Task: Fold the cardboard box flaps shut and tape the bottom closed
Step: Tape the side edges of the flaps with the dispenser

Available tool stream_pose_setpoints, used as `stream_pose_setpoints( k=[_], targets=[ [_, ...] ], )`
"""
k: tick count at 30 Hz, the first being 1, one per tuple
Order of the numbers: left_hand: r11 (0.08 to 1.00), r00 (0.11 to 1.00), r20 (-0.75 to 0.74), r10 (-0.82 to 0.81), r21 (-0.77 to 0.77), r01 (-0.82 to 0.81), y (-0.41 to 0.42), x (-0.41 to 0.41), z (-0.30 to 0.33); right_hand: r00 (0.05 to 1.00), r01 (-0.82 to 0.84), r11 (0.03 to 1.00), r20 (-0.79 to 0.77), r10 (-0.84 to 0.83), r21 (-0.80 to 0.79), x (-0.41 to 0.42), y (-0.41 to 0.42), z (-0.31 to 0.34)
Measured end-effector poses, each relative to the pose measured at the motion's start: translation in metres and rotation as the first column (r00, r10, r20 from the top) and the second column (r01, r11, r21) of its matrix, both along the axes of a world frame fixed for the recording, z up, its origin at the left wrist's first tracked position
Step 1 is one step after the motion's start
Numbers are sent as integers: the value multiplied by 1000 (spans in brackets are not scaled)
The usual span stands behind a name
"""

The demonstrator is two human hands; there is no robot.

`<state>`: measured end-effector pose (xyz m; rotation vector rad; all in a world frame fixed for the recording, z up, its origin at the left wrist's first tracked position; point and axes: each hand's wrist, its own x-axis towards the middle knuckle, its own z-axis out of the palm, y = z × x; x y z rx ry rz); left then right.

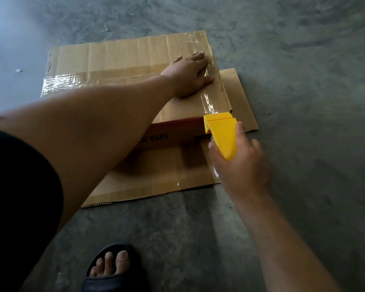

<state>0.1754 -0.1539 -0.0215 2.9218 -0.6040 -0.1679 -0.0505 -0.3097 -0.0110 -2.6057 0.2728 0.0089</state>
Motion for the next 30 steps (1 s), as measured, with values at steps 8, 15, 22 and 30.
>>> stream_pose_setpoints(
  k=[8,15,22,30],
  targets=[
    [995,998,-18,-59,83,61,-17,-49,-18,1000,-8,1000,-20,8,12,-4,-2,1],
    [997,999,-32,-33,69,35,-16,-26,-19,1000,-14,1000,7,14,23,18,0,8],
    [997,999,-30,-37,74,39,-14,-23,-17,999,-29,1000,30,29,7,-2,-11,2],
    [995,998,-38,-51,88,54,-16,-27,-14,1000,-21,1000,19,21,6,4,-12,-18]
  ],
)
